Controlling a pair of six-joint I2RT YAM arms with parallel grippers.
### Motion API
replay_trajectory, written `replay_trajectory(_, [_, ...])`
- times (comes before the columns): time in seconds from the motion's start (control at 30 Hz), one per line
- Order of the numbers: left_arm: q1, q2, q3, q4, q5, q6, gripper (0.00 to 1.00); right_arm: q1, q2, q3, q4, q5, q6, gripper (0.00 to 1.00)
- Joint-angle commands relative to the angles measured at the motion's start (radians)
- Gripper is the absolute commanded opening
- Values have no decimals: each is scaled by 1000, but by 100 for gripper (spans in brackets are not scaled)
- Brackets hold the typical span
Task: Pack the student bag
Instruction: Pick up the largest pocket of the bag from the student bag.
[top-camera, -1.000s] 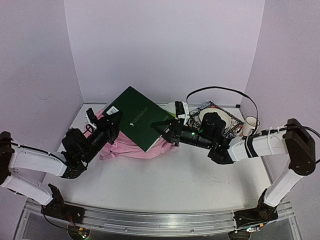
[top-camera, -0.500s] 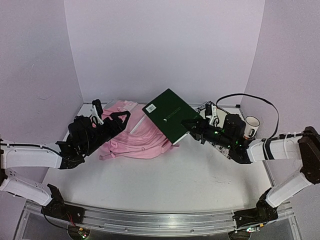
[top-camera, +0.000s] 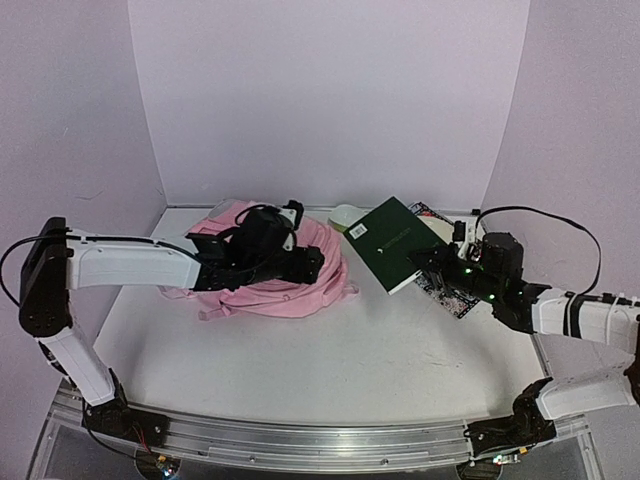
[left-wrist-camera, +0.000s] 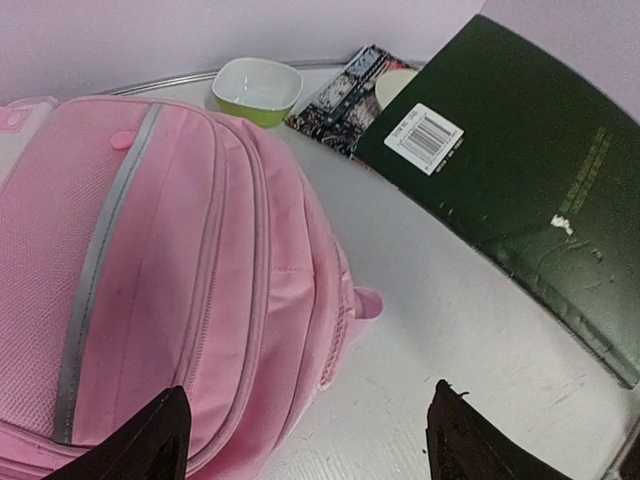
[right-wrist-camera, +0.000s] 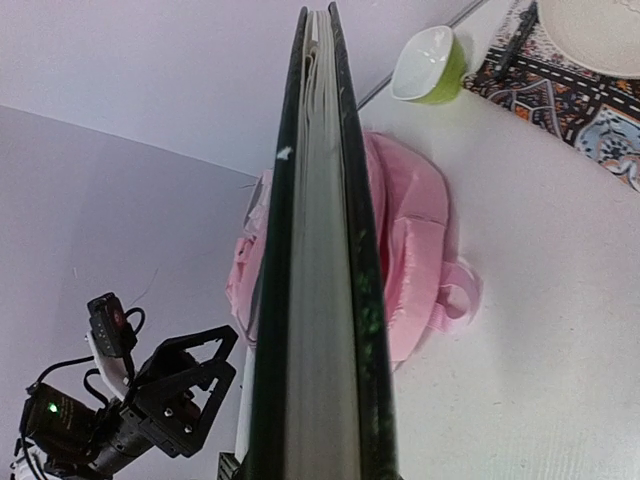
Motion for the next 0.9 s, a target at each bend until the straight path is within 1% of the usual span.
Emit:
replay_trajectory(0.0, [-50,129,198,-235,-130,155,83,-25,-78,5,16,17,-11,0])
replay_trajectory(0.13, [-69,238,309,-326,-176,189,83,-32,-107,9,-54,38,-28,0])
replay_trajectory(0.27, [-82,324,385,-395,-272,213,83,-34,-118,15,-87,38,-37,0])
replay_trajectory(0.47, [-84,416,449,-459,-394,229,83,-34,-121,20,-104,29,-39,0])
replay_trajectory(0.57, [-85,438,467,-492,-461,226,80,-36,-120,21,-107,24,-39,0])
replay_trajectory(0.63, [-85,437,469,-506,-488,224,75,-37,-118,21,-107,23,-39,0])
replay_trajectory(0.7, [-85,424,466,-518,-519,218,67,-36,-114,25,-109,17,-39,0])
replay_trajectory(0.87, [-85,362,439,-531,-558,201,37,-35,-95,45,-110,-24,-39,0])
